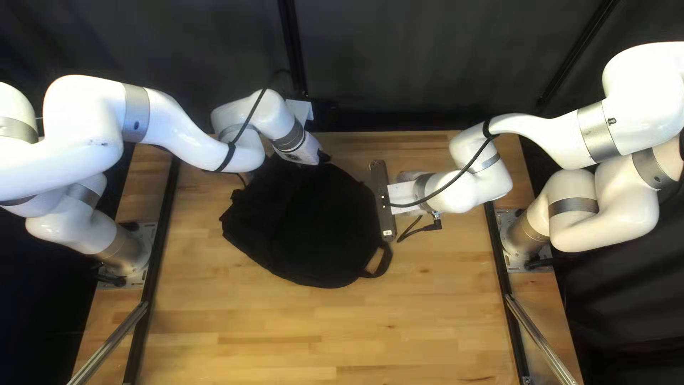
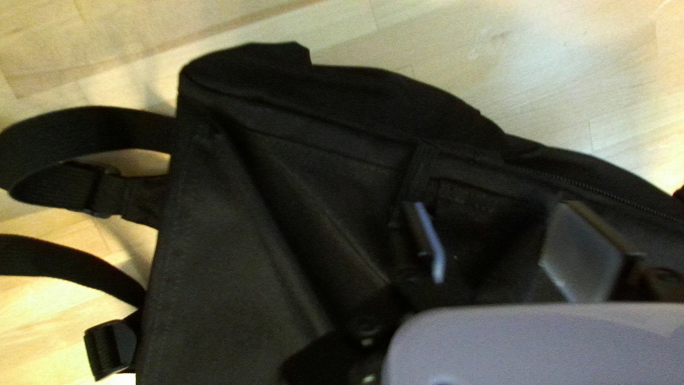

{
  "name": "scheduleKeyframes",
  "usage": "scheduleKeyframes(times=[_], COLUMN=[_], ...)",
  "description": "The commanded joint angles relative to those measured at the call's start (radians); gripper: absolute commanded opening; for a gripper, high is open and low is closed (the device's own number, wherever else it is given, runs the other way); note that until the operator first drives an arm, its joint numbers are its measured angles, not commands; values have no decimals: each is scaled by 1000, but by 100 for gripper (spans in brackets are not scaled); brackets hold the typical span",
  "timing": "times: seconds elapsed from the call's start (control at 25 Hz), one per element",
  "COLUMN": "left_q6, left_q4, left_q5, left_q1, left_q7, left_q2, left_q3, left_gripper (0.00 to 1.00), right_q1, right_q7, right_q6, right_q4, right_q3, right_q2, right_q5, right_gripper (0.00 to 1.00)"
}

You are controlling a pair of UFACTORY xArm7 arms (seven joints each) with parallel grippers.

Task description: Remove a lunch box from a kids backpack

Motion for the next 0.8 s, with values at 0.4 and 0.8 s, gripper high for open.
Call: scheduleKeyframes(times=[0.4,0.8], left_q6=[19,38], left_q4=[23,30], left_q5=[-11,1], left_q1=[18,24], left_q7=[27,-1], left_q2=[-1,-15], left_q3=[7,25], left_gripper=[0,0], right_q1=[-33,3], right_q7=[-132,-106], right_q6=[24,64], right_q4=[72,8], right_q3=[-72,-44], right_q2=[16,-69], right_q5=[4,43], right_gripper=[0,0])
